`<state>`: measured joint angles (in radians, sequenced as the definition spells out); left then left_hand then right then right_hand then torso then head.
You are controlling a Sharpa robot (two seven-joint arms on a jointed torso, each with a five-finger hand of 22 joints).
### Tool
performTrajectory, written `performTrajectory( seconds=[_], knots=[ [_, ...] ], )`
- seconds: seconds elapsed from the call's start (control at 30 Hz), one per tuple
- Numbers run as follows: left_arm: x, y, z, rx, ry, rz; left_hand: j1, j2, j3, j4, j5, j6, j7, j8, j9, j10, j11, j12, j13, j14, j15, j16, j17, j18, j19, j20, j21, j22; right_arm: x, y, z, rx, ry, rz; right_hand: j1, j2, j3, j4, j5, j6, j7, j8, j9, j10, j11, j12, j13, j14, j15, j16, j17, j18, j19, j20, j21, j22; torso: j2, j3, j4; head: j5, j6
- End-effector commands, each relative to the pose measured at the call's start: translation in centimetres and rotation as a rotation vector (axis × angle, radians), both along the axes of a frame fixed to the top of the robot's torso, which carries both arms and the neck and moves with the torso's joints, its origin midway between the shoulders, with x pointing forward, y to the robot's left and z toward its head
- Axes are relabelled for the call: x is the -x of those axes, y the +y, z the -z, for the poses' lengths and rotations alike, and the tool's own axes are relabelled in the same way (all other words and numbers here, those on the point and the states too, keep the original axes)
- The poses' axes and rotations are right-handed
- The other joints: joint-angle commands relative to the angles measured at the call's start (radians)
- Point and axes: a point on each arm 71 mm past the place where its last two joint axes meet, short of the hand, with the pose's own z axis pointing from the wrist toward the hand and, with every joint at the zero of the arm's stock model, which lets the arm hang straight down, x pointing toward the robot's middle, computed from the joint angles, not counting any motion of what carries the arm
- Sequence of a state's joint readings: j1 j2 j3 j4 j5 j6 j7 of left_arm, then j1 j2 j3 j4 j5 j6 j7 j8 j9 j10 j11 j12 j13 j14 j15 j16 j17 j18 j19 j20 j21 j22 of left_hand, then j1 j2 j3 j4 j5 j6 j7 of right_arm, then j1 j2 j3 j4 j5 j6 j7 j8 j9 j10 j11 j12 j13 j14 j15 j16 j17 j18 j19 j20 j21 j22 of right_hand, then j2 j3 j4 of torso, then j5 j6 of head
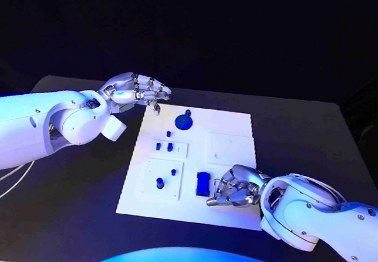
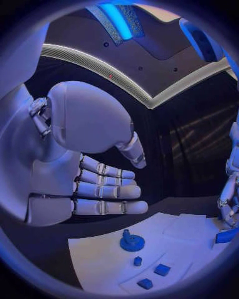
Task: Assemble the parts on the task board
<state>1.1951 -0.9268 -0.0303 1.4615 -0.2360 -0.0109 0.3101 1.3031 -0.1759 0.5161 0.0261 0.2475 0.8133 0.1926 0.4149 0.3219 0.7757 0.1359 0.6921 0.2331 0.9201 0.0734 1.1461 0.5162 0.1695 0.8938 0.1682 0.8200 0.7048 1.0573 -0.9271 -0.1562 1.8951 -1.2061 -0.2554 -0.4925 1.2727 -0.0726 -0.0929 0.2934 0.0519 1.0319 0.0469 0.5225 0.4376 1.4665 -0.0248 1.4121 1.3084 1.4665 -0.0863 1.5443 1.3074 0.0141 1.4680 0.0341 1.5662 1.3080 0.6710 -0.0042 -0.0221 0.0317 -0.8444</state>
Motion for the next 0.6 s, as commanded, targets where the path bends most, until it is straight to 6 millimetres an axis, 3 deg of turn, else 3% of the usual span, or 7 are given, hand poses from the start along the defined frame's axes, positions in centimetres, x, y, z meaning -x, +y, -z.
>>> performTrajectory(
  seconds=[0.03, 0.23, 0.6],
  knots=[
    [0.07, -0.24, -0.09, 0.011, -0.001, 0.018, 0.008, 0.004, 0.003, -0.002, 0.002, -0.001, -0.002, 0.006, 0.001, -0.008, 0.001, 0.005, -0.001, -0.006, -0.002, 0.004, -0.002, 0.014, 0.004, -0.001, -0.003, -0.002, -0.08, 0.13, -0.1, -0.012, -0.028, 0.009, -0.006, 0.016, 0.007, -0.001, -0.001, 0.0, 0.003, 0.004, -0.001, 0.045, 0.004, 0.008, 0.185, 0.094, 0.005, 0.004, 0.216, -0.014, 0.103, -0.004, 0.005, 0.263, 0.0, 0.0004, -0.0004, 0.001, 0.0],
    [0.07, -0.29, -0.08, 0.011, -0.001, 0.02, 0.008, 0.004, 0.003, -0.002, 0.002, -0.001, -0.002, 0.006, 0.001, -0.008, 0.001, 0.005, -0.001, -0.006, -0.002, 0.004, -0.002, 0.014, 0.004, -0.001, -0.003, -0.002, -0.23, 0.54, -0.07, -0.011, -0.035, 0.025, -0.063, 0.066, 0.005, 0.0, 0.003, 0.003, 0.002, 0.006, -0.004, 0.047, 0.003, 0.011, 0.188, 0.095, 0.006, 0.004, 0.217, -0.014, 0.103, -0.003, 0.005, 0.263, 0.001, 0.0006, 0.0009, -0.001, -0.001],
    [0.09, -0.29, -0.08, 0.011, 0.0, 0.02, 0.009, 0.005, 0.003, -0.003, 0.002, 0.0, -0.002, 0.007, 0.001, -0.008, 0.001, 0.005, -0.002, -0.005, -0.003, 0.005, -0.002, 0.014, 0.006, -0.001, -0.003, -0.001, -0.56, 0.73, 0.15, 0.015, -0.047, 0.05, -0.061, 0.094, 0.012, -0.004, 0.008, 0.003, 0.0, 0.008, -0.005, 0.048, 0.001, 0.013, 0.189, 0.094, 0.004, 0.003, 0.216, -0.014, 0.103, -0.004, 0.005, 0.263, 0.001, -0.0001, 0.0012, -0.001, -0.005]
  ],
)
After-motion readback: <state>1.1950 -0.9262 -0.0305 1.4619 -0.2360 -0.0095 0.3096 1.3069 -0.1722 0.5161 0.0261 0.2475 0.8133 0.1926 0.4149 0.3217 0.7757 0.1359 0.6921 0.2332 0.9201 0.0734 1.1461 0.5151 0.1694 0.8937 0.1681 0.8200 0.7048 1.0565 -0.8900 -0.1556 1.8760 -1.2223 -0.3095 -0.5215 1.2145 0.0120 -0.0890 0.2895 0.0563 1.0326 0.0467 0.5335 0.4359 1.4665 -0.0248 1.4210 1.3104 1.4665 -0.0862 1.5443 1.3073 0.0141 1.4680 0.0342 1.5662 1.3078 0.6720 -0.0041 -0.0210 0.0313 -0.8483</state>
